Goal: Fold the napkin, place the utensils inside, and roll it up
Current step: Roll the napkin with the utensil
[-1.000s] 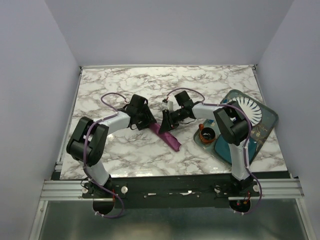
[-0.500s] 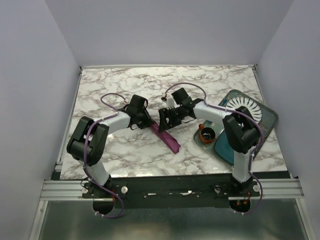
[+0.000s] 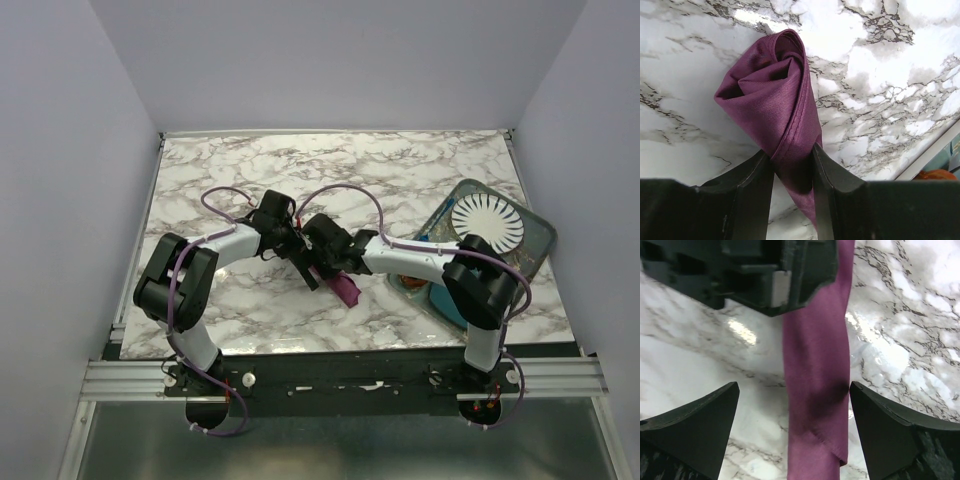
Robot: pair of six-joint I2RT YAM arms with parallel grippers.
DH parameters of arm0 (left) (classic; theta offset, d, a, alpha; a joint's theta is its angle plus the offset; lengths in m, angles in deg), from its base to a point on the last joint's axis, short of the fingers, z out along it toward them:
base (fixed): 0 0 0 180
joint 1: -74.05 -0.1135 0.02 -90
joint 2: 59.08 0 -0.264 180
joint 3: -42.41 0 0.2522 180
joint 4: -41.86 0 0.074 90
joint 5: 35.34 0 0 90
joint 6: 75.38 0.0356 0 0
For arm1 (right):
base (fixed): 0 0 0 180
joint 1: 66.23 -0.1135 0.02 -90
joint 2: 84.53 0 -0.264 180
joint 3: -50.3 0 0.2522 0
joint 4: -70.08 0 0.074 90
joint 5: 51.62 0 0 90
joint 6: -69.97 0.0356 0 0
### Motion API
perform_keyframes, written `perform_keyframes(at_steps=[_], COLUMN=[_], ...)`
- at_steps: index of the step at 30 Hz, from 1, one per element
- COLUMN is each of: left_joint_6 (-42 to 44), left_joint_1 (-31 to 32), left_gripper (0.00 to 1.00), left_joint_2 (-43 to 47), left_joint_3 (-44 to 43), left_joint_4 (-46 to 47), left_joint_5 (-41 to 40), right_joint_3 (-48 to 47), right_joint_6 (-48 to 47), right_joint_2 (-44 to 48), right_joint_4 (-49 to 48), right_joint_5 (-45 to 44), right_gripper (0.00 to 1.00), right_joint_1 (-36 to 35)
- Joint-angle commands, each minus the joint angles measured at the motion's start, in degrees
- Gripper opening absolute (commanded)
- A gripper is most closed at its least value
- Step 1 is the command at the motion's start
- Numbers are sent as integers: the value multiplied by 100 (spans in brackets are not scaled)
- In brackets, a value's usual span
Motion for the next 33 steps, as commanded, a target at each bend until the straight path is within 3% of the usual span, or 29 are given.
perform_keyframes(at_steps=[1,8,9,13,19,21,28,33], left_joint_6=[-49,-66,-66,-57,-5,22,478,523], left_joint_1=[23,15,14,14,-21,-38,-117,-153], left_gripper=[42,42,42,43,46,48,75,79], left_joint_2=[15,33,42,94,243,296,770,1052], left_joint_3=[149,193,193,236,342,351,61,8], left_joint_4=[84,110,102,137,181,181,-206,-399], left_joint_5=[4,-5,-5,-14,12,-14,-251,-234], right_joint_3=[-171,-303,-303,-172,31,109,242,128], right_joint_6=[-22,92,109,241,321,303,259,294], right_joint_2=[-345,-706,-723,-715,-627,-566,-556,-934], right_joint_4=[-66,5,5,-83,-250,-329,-627,-663], right_joint_5=[-858,-1333,-1342,-1272,-763,-438,1371,3463], right_gripper=[99,88,78,69,42,38,36,34], right_joint_1=[-170,-258,-250,-250,-4,128,690,1411])
